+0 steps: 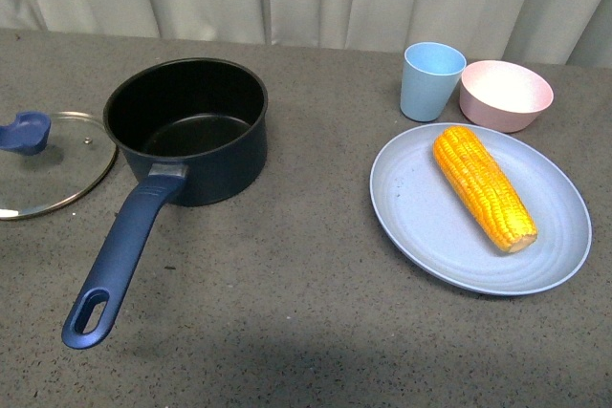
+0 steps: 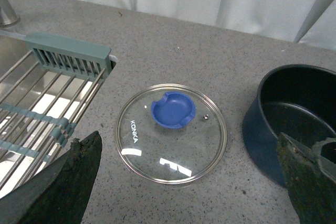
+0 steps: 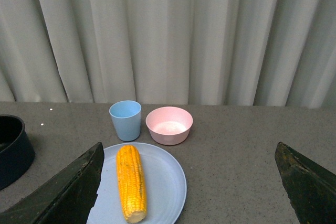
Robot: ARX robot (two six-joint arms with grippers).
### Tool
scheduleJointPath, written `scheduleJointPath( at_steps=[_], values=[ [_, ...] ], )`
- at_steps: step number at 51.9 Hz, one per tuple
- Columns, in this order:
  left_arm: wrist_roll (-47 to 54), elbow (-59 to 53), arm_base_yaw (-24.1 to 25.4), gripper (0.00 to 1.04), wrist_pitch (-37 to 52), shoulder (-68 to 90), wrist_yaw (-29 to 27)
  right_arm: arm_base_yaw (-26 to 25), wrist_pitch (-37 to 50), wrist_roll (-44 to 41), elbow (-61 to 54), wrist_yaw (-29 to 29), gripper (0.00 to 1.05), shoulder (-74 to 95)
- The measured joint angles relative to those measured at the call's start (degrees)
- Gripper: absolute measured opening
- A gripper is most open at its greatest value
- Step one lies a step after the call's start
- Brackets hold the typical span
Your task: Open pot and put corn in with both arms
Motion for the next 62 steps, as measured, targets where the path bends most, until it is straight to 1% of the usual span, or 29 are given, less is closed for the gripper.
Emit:
scheduleJointPath(
  at_steps=[2,6,7,8,9,10,11,12,14,18,19,22,23,31,33,35,36,41,62],
  values=[
    [0.2,-0.6,-0.1,0.98,-3.2,-4.2,-0.8,0.0,0.0,0.0,0.0,0.0,0.95,0.0],
    [0.9,-1.6,-0.3,0.98,-12.3,-14.4,-4.7,0.0,0.0,0.0,0.0,0.0,0.95,0.0],
    [1.0,-1.9,-0.3,0.98,-13.8,-16.4,-5.0,0.0,0.0,0.0,0.0,0.0,0.95,0.0],
    [1.0,-2.4,0.0,0.97,-13.0,-17.0,-3.4,0.0,0.0,0.0,0.0,0.0,0.95,0.0],
    [0.8,-3.2,0.7,0.93,-9.8,-16.6,-0.1,0.0,0.0,0.0,0.0,0.0,0.95,0.0],
    [0.7,-4.6,1.0,0.88,-4.3,-16.3,4.3,0.0,0.0,0.0,0.0,0.0,0.95,0.0],
    [0.6,-5.4,1.0,0.84,-1.3,-16.1,6.6,0.0,0.0,0.0,0.0,0.0,0.95,0.0],
    [0.6,-6.6,0.9,0.79,2.1,-16.2,9.5,0.0,0.0,0.0,0.0,0.0,0.95,0.0],
    [0.6,-7.6,0.3,0.72,3.6,-17.4,10.8,0.0,0.0,0.0,0.0,0.0,0.95,0.0],
    [0.6,-8.6,-0.6,0.59,2.7,-20.7,10.5,0.0,0.0,0.0,0.0,0.0,0.95,0.0],
    [0.6,-8.7,-0.7,0.57,2.4,-21.2,10.4,0.0,0.0,0.0,0.0,0.0,0.95,0.0],
    [0.6,-9.6,-1.4,0.47,0.3,-24.3,9.4,0.0,0.0,0.0,0.0,0.0,0.95,0.0],
    [0.6,-9.7,-1.4,0.45,0.0,-24.9,9.3,0.0,0.0,0.0,0.0,0.0,0.95,0.0],
    [0.6,-11.1,-3.1,0.2,-5.4,-31.3,8.0,0.0,0.0,0.0,0.0,0.0,0.95,0.0],
    [0.6,-11.4,-3.8,0.14,-6.6,-32.8,7.1,0.0,0.0,0.0,0.0,0.0,0.95,0.0],
    [0.6,-11.7,-5.7,0.07,-8.3,-34.8,3.9,0.0,0.0,0.0,0.0,0.0,0.95,0.0],
    [0.5,-11.8,-6.5,0.04,-9.1,-35.9,3.2,0.0,0.0,0.0,0.0,0.0,0.95,0.0],
    [0.5,-11.9,-8.3,0.04,-12.6,-40.0,3.1,0.0,0.0,0.0,0.0,0.0,0.95,0.0],
    [0.5,-12.0,-8.4,0.04,-25.1,-53.7,2.8,0.0,0.0,0.0,0.0,0.0,0.95,0.0]
  ],
)
